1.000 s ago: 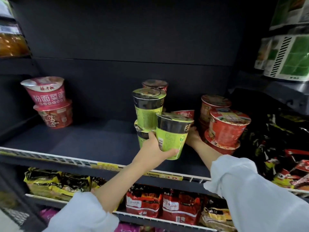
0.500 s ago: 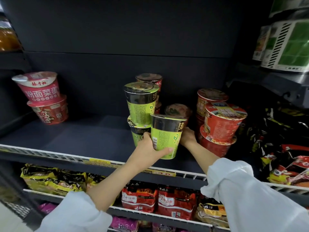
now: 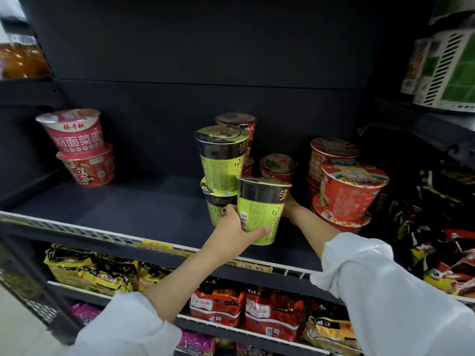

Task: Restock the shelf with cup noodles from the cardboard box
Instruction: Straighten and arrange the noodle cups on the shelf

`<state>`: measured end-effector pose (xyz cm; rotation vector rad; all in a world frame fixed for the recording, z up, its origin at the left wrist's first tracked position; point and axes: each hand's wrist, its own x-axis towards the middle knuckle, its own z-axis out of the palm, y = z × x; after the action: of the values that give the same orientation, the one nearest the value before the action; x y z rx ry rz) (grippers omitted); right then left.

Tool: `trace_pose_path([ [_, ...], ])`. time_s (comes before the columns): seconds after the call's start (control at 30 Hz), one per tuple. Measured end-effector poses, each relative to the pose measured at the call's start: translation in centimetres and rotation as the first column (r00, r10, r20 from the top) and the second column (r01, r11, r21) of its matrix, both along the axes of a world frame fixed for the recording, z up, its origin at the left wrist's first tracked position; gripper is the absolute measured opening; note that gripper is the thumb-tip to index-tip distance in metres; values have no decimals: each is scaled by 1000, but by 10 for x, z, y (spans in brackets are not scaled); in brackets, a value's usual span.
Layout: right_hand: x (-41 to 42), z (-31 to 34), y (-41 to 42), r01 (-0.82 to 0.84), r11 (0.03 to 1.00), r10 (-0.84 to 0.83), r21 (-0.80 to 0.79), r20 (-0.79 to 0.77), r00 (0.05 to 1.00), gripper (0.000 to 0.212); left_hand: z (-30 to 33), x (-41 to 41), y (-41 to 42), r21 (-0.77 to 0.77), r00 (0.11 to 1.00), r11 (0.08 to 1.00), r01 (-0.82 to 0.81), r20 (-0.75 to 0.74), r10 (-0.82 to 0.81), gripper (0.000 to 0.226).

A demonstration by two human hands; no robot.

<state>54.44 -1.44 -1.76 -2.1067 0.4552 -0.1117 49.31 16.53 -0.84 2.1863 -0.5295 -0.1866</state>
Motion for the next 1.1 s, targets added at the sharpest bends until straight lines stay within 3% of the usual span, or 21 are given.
trace_pose_path([
  [0.07,-9,6,3,15,984,-25,178,55,998,23,2,-2,-3,-20,1000,1000,4,-12,-4,62],
  [0.2,-31,16,2,127,898,-240,422,229,943,29,7,-2,-16,-76,999,997,-16,-43,12,59],
  [0.3,-57,32,9,-27,830,-171,557,300,938,42,14,-1,-32,-117,998,993,-33,-54,27,58],
  [0.4,-67,49,10,-68,934,-71,350,370,926,68,28,4,-48,-164,999,986,-32,-27,27,63],
  [0.6,-33,69,-7,187,982,-170,21,532,830,98,61,34,-82,-158,979,985,-70,181,98,67],
  [0.73,-3,76,-12,232,973,-197,0,526,828,96,74,59,-96,-77,970,991,-109,210,123,70],
  [0.87,8,67,-16,156,988,-146,-8,303,942,76,70,77,-102,-48,995,995,-85,47,87,76],
  [1.1,12,44,-15,194,981,-195,23,197,961,73,54,77,-104,-343,998,937,-57,-37,47,74],
])
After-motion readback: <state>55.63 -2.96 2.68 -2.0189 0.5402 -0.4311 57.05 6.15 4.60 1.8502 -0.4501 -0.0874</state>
